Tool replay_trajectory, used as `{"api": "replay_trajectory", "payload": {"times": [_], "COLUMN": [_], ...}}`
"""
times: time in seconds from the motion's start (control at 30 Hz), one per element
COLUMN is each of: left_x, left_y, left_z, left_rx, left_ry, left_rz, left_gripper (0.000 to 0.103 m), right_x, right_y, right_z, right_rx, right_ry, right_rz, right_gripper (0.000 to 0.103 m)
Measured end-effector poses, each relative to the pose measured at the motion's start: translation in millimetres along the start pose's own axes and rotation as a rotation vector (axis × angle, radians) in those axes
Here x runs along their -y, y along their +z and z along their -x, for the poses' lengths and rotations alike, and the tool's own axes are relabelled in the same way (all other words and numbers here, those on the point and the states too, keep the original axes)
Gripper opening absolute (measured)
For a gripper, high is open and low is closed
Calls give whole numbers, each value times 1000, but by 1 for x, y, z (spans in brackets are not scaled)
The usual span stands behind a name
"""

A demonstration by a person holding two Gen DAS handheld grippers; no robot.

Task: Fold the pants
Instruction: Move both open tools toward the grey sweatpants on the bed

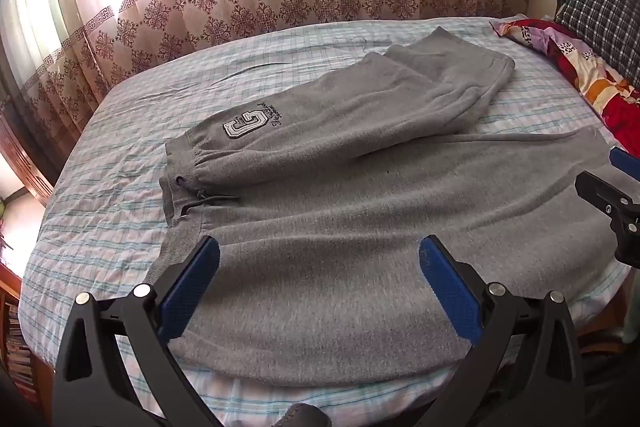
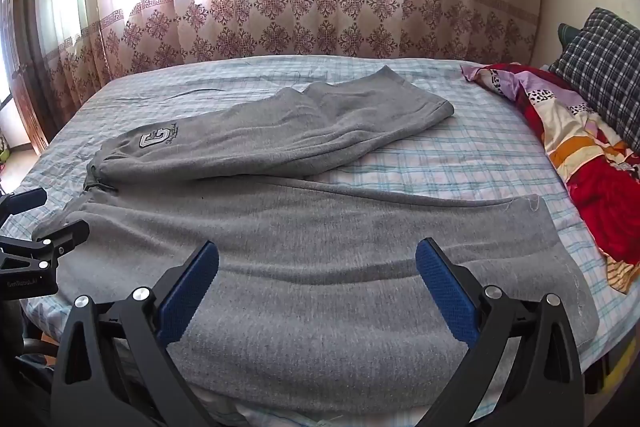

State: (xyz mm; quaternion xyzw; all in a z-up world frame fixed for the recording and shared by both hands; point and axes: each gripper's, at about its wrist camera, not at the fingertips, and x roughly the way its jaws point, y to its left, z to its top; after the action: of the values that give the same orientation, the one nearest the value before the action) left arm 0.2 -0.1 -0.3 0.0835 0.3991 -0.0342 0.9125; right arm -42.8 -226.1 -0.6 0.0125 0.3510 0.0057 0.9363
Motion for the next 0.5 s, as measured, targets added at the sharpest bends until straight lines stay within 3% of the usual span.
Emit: {"api": "replay_trajectory", "payload": {"times": [0.5], "left_x": [1], "left_y": [-8], "left_z": [-7], "left_rx": [-15], "left_ry": [0], "left_rz": [6], "left_gripper": [101], "right_x": [1], "right_y": [-1], "right_z": [-2], "right_rx": [-6], "right_ry": [-2], "right_rz": [1], "right_gripper": [98]}}
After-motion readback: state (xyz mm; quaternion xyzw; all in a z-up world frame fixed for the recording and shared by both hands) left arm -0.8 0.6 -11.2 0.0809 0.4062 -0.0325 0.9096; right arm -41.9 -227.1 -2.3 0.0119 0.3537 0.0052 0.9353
